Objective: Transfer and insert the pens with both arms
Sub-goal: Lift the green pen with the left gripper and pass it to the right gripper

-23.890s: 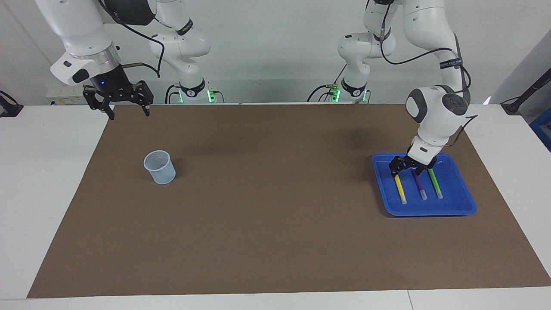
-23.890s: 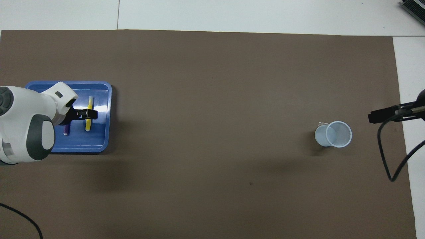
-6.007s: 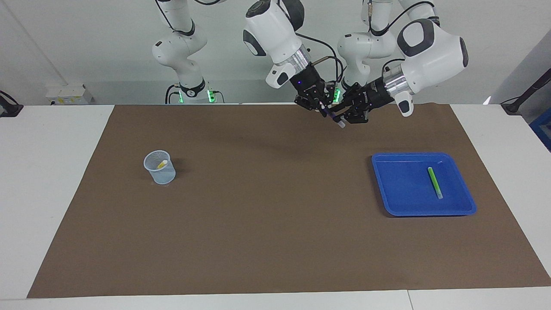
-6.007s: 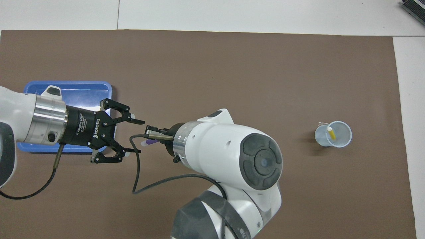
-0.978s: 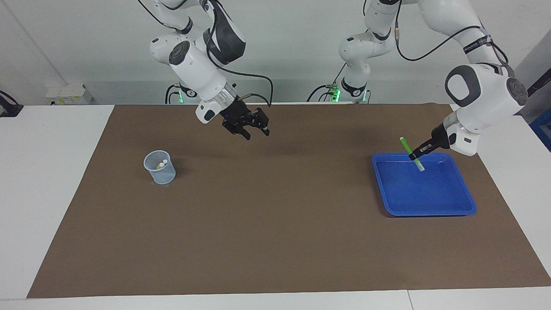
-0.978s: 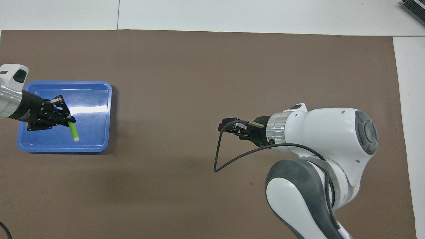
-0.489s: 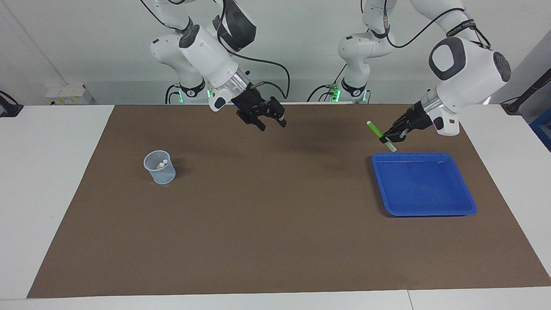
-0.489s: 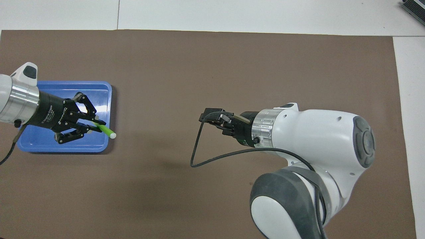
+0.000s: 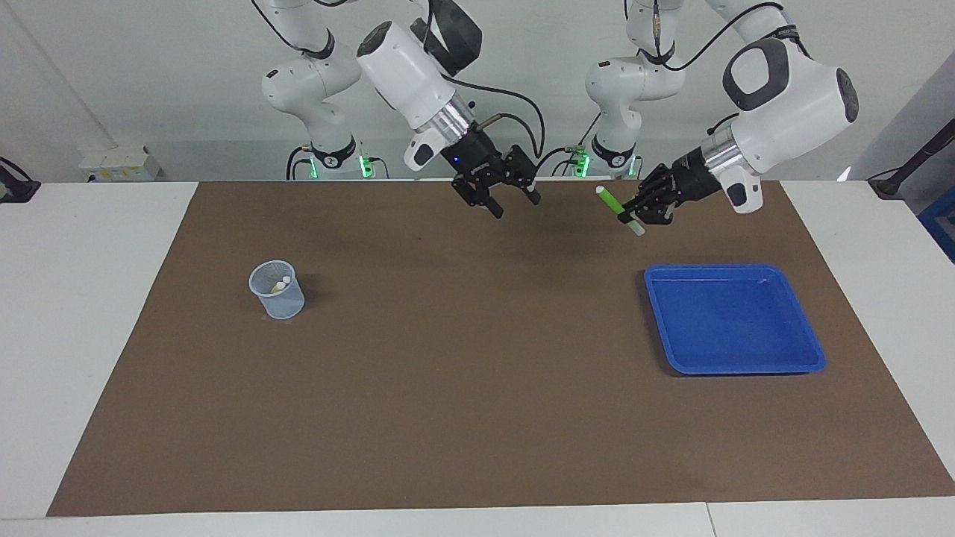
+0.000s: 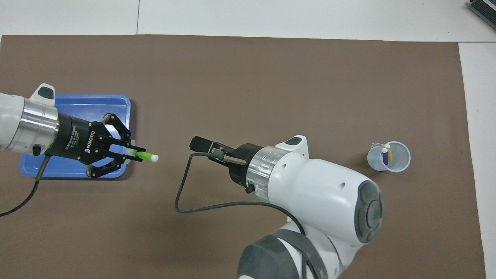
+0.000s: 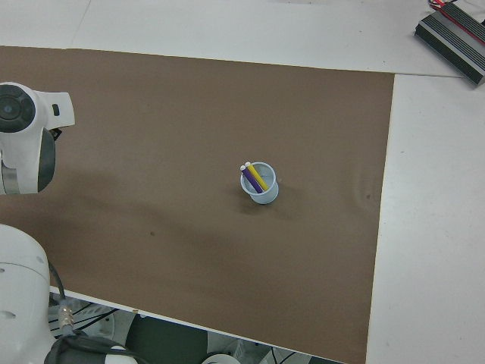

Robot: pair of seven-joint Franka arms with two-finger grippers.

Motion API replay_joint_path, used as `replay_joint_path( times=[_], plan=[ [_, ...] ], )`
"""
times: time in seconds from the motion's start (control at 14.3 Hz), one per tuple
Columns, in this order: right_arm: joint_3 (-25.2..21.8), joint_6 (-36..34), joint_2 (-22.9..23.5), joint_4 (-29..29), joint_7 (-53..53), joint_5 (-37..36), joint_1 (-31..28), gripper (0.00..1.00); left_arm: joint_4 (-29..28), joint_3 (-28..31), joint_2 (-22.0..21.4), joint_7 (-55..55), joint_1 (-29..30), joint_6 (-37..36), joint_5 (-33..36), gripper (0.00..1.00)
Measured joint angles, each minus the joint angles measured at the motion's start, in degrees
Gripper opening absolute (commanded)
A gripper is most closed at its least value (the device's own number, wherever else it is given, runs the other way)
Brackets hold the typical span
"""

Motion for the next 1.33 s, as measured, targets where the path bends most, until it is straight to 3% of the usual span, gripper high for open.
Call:
replay_joint_path(
  times=[0.28,0.56,0.98,1.33],
  plan=[
    [0.1,-0.1,1.3,3.7,1.0,-0.5,3.3,0.88,-1.1,0.0,-0.6,-5.6,-1.4,0.0,-1.9,0.00],
    [0.1,-0.2,3.2,5.5,3.7,-6.0,6.3,0.88,-2.9,0.0,-1.6,-8.0,-1.9,0.0,-4.1,0.00],
    [-0.2,-2.9,4.8,7.4,4.3,-9.5,6.1,0.55,-4.6,0.1,-2.7,-8.3,-1.9,0.0,-5.0,0.00],
    [-0.4,-4.3,4.9,8.8,4.3,-9.5,5.7,0.54,-4.7,0.1,-2.7,-8.3,-1.9,0.0,-5.1,0.00]
  ],
)
